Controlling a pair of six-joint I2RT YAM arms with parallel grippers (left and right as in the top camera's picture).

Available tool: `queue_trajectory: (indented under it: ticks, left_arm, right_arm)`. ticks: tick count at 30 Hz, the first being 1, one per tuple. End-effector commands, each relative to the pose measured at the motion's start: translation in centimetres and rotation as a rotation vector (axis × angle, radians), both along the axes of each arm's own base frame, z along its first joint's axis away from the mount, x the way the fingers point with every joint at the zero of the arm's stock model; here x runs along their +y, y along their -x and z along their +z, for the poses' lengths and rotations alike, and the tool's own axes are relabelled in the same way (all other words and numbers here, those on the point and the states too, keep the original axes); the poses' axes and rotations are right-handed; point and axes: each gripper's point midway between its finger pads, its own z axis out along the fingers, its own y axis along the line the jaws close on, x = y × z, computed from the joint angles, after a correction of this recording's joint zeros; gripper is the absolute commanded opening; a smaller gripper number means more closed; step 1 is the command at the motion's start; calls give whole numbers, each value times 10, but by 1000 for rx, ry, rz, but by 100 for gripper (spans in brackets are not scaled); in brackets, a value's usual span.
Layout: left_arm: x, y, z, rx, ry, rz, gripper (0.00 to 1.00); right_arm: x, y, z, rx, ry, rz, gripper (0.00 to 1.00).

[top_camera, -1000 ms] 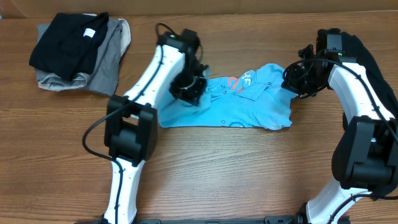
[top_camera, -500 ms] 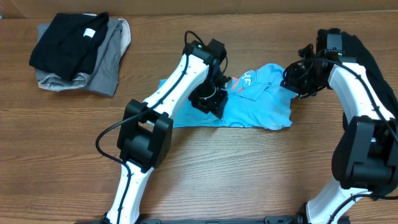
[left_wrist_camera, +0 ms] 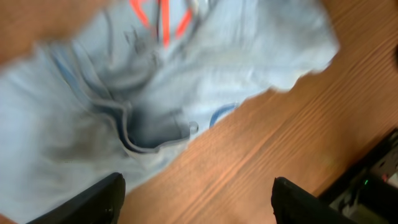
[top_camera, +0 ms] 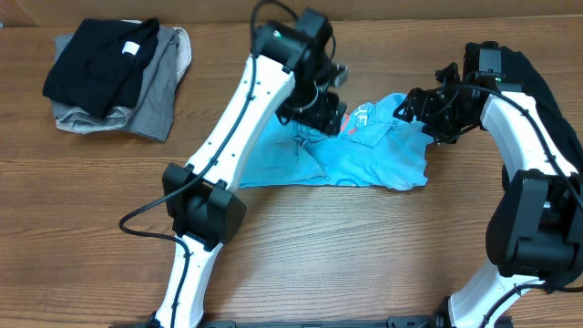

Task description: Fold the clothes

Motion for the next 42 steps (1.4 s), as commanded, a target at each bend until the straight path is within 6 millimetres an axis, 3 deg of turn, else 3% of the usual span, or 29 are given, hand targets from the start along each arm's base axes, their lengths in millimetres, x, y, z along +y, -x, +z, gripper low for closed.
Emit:
queue_trajectory:
  ticks: [1, 7, 10, 20, 26, 33, 38, 42]
  left_arm:
    - [3, -14, 41, -133, 32, 9, 80]
    - [10, -19, 83, -257, 43, 29, 100]
    - [18, -20, 96, -303, 22, 43, 100]
    - [48, -31, 110, -334, -9, 175, 100]
    - [73, -31, 137, -385, 13, 236, 100]
    - [97, -26, 168, -448, 36, 285, 100]
    - [103, -26, 172, -458, 38, 297, 100]
    - [113, -30, 171, -484, -21, 323, 100]
  right_arm:
    - [11, -3, 10, -18, -70, -1, 90]
    - [15, -2, 18, -28, -96, 20, 93]
    - [18, 0, 27, -42, -103, 43, 93]
    - [17, 7, 60, -90, -81, 69, 92]
    - [15, 11, 77, -128, -68, 83, 92]
    - [-12, 21, 89, -130, 46, 23, 92]
    - [-31, 31, 100, -121, 157, -13, 93]
    - [-34, 36, 113, -145, 198, 40, 93]
